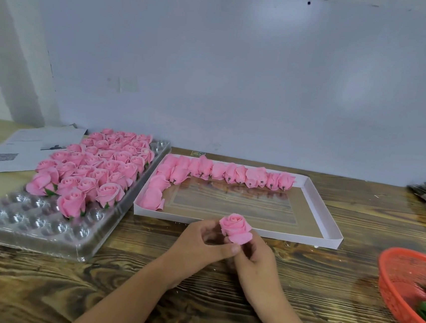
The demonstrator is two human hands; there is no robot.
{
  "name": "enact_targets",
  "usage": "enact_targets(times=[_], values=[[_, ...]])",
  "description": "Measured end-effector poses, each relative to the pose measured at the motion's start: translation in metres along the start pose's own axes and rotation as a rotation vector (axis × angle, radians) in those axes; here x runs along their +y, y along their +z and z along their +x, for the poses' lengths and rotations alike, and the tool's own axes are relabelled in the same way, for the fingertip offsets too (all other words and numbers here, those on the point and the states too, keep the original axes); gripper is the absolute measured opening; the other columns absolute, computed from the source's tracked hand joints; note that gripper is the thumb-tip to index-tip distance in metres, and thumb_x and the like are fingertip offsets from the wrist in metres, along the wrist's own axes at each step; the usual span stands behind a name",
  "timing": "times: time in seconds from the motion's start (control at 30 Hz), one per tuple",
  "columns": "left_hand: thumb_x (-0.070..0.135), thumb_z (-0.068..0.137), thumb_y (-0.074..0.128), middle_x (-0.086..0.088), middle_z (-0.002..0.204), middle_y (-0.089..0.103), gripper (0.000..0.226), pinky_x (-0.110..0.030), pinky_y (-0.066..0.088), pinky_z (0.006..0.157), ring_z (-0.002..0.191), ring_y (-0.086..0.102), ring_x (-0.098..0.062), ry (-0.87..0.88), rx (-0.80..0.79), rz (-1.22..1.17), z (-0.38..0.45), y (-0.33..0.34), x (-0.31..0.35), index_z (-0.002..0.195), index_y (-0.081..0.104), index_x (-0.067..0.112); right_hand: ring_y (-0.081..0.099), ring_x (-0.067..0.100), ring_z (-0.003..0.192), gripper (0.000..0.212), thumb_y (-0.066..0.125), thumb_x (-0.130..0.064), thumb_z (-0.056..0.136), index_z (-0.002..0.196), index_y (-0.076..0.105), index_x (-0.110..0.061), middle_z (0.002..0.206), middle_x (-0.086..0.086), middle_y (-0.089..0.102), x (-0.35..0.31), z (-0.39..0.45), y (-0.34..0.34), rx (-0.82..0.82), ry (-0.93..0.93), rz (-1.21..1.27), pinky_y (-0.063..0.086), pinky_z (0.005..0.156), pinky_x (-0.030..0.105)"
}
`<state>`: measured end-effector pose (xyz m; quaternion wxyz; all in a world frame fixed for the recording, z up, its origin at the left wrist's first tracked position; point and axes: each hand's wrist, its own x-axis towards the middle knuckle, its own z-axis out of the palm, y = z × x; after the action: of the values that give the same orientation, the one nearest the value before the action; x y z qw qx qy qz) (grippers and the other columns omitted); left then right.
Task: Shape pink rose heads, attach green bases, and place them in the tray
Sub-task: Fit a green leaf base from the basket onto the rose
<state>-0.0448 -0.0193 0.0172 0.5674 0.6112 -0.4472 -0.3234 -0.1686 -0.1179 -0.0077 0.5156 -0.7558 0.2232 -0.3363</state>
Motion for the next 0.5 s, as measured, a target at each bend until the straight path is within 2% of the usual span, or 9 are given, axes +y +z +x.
enact_targets(times=[0.1, 0.2, 0.33, 0.4, 0.5], values=[[0.031, 0.087, 0.078, 0.013, 0.111, 0.076, 0.028, -0.015, 0.051, 0.091, 0.108, 0.069, -0.004, 0.047, 0.064, 0.035, -0.0003, 0.0012, 0.0004, 0.114, 0.076, 0.036, 0.059, 0.01, 0.068, 0.021, 0.067, -0.018, 0.091, 0.1, 0.068, -0.037, 0.081, -0.006, 0.071, 0.0018, 0.0005, 0.001, 0.005, -0.002, -0.039, 0.05, 0.067, 0.029], [0.028, 0.088, 0.077, 0.013, 0.107, 0.077, 0.023, -0.022, 0.052, 0.094, 0.106, 0.07, -0.005, 0.063, 0.101, 0.056, 0.0007, 0.0008, 0.0, 0.11, 0.077, 0.037, 0.062, 0.015, 0.072, 0.024, 0.067, -0.021, 0.091, 0.109, 0.069, -0.037, 0.085, -0.003, 0.072, 0.0036, -0.0003, 0.0019, -0.039, -0.005, -0.077, 0.054, 0.07, 0.036], [0.027, 0.087, 0.079, 0.013, 0.111, 0.076, 0.031, -0.024, 0.052, 0.097, 0.107, 0.069, -0.005, 0.05, 0.053, 0.094, 0.0005, -0.0007, 0.0, 0.116, 0.074, 0.038, 0.067, 0.029, 0.078, 0.034, 0.061, -0.009, 0.085, 0.101, 0.071, -0.036, 0.087, 0.005, 0.073, 0.003, 0.0004, 0.0023, -0.036, 0.055, 0.028, 0.057, 0.074, 0.053], [0.022, 0.086, 0.08, 0.014, 0.11, 0.076, 0.035, -0.017, 0.051, 0.093, 0.105, 0.069, -0.004, 0.055, 0.044, 0.089, 0.0002, -0.0011, -0.0005, 0.112, 0.074, 0.044, 0.068, 0.029, 0.075, 0.036, 0.06, -0.004, 0.082, 0.095, 0.072, -0.035, 0.083, 0.009, 0.072, 0.004, 0.0015, 0.0019, -0.021, 0.072, 0.025, 0.057, 0.073, 0.056], [0.021, 0.087, 0.08, 0.014, 0.107, 0.077, 0.031, -0.017, 0.052, 0.089, 0.103, 0.07, -0.003, 0.065, 0.079, 0.108, 0.0015, -0.002, -0.0038, 0.113, 0.075, 0.038, 0.069, 0.024, 0.074, 0.026, 0.063, -0.009, 0.086, 0.095, 0.072, -0.031, 0.081, 0.006, 0.072, 0.0046, 0.0006, 0.0028, -0.037, 0.066, -0.014, 0.058, 0.072, 0.055]])
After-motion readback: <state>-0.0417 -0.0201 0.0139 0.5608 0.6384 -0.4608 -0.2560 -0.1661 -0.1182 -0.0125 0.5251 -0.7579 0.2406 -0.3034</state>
